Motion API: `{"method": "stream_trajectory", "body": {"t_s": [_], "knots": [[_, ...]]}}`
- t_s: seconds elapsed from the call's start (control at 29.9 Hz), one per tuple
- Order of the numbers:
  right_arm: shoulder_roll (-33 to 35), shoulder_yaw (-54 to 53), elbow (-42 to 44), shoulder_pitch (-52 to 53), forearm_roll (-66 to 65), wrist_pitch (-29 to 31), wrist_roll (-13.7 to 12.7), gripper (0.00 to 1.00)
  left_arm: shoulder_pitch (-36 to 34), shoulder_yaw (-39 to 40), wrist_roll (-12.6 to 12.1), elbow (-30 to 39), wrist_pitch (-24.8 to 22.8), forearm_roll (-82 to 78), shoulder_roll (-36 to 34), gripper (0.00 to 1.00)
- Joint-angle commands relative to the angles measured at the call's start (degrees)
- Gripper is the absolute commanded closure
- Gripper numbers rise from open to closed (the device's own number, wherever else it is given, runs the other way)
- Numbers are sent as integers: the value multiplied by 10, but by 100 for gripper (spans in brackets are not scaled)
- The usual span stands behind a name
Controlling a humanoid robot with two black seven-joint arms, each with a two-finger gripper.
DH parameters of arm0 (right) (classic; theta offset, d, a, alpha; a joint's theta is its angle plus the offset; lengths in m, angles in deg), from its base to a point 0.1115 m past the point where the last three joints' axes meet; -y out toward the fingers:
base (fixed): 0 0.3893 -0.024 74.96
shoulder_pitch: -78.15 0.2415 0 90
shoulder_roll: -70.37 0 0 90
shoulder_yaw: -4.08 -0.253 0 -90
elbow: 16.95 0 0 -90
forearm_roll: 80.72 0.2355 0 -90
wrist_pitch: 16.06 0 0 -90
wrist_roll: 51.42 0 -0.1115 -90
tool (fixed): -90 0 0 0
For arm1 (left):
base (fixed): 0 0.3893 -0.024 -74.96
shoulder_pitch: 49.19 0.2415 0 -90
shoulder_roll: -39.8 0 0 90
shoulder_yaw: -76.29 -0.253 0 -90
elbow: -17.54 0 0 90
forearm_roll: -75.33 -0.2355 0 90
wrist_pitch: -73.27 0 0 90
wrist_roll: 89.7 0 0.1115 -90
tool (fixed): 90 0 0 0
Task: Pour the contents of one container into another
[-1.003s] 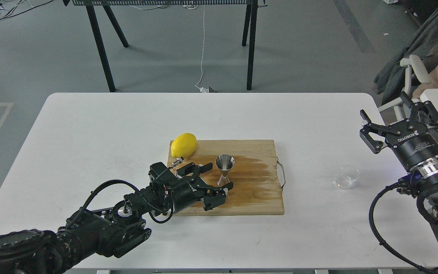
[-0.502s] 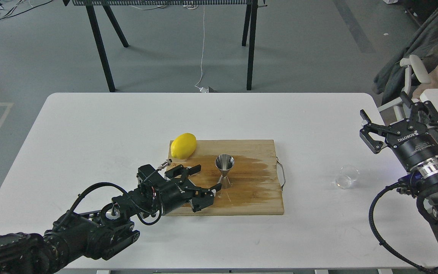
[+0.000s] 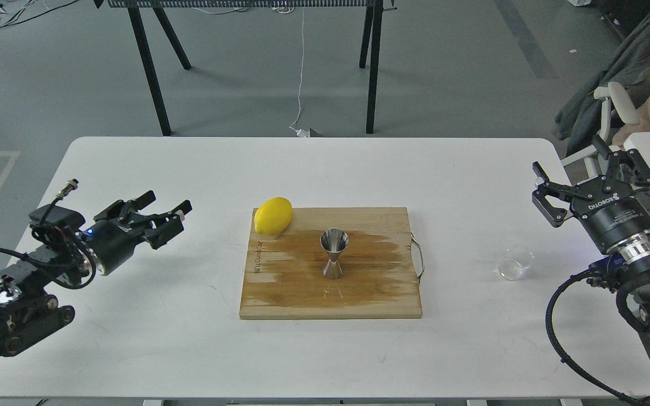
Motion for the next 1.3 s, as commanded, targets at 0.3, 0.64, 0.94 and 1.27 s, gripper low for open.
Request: {"method": "stream_trajectory", "body": {"t_s": [0.3, 0.64, 0.94, 1.27], "knots": [[-2, 14, -2, -3, 0, 0, -2, 1, -1, 228, 0, -50, -515, 388, -44, 2], [-5, -3, -84, -61, 126, 0, -4, 1, -9, 223, 0, -78, -515, 706, -38, 2], [0, -122, -241, -207, 166, -316, -4, 1, 7, 225, 0, -72, -515, 730, -13, 2], [31, -84, -242, -208, 130, -504, -3, 1, 14, 224, 0, -73, -515, 730, -5, 2]]}}
